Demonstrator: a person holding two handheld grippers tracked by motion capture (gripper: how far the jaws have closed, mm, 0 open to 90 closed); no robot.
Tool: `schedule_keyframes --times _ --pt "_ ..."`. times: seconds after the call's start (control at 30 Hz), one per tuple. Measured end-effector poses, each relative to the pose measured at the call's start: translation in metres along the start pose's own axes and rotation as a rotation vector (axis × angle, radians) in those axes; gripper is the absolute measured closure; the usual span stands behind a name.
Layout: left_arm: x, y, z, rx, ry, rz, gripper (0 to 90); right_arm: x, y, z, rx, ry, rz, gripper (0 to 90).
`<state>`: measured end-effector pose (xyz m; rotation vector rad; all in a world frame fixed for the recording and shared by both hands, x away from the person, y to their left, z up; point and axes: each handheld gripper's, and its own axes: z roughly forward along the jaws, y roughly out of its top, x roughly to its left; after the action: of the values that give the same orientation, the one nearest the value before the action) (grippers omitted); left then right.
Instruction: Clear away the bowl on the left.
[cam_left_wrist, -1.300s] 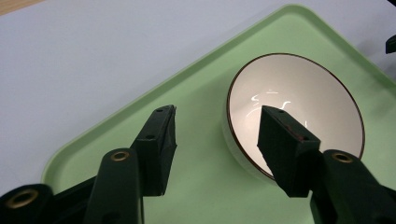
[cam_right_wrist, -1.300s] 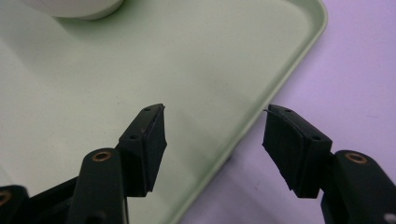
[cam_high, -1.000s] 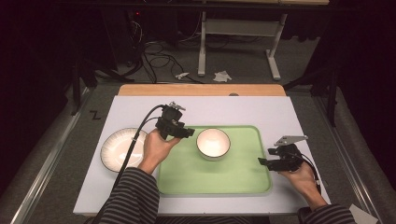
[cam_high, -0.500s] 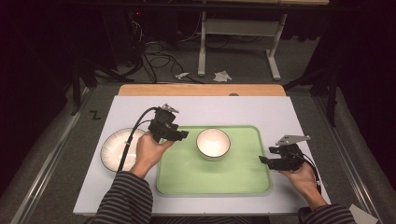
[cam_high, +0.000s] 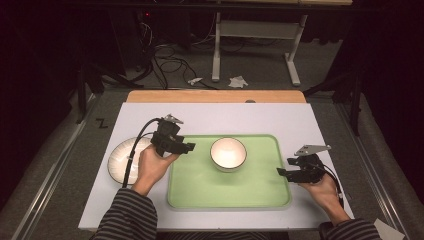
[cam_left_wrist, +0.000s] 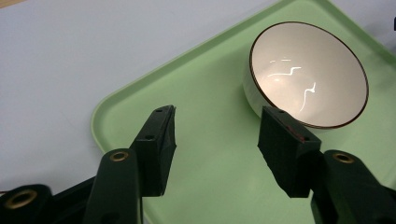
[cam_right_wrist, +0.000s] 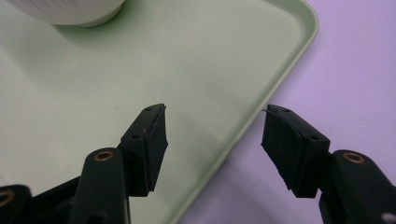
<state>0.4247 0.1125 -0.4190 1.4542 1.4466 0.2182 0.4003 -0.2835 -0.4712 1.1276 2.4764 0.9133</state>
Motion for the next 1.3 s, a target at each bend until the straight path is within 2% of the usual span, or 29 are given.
schedule_keyframes --times 0.63,1.03,1.13,1.3 --pt "0.011 -0.008 -0.018 -0.014 0.008 -0.020 46.0 0.000 0.000 0.000 0.000 0.000 -0.001 41.5" --pt "0.019 -0.017 -0.027 0.004 0.010 -0.029 45.6 0.000 0.000 0.000 0.003 0.001 -0.004 41.5" --pt "0.021 -0.020 -0.028 -0.003 0.013 -0.050 45.6 0.000 0.000 0.000 0.003 -0.001 -0.005 41.6" --pt "0.023 -0.025 -0.029 0.002 0.014 -0.063 45.5 0.000 0.000 0.000 0.004 -0.001 0.000 41.5"
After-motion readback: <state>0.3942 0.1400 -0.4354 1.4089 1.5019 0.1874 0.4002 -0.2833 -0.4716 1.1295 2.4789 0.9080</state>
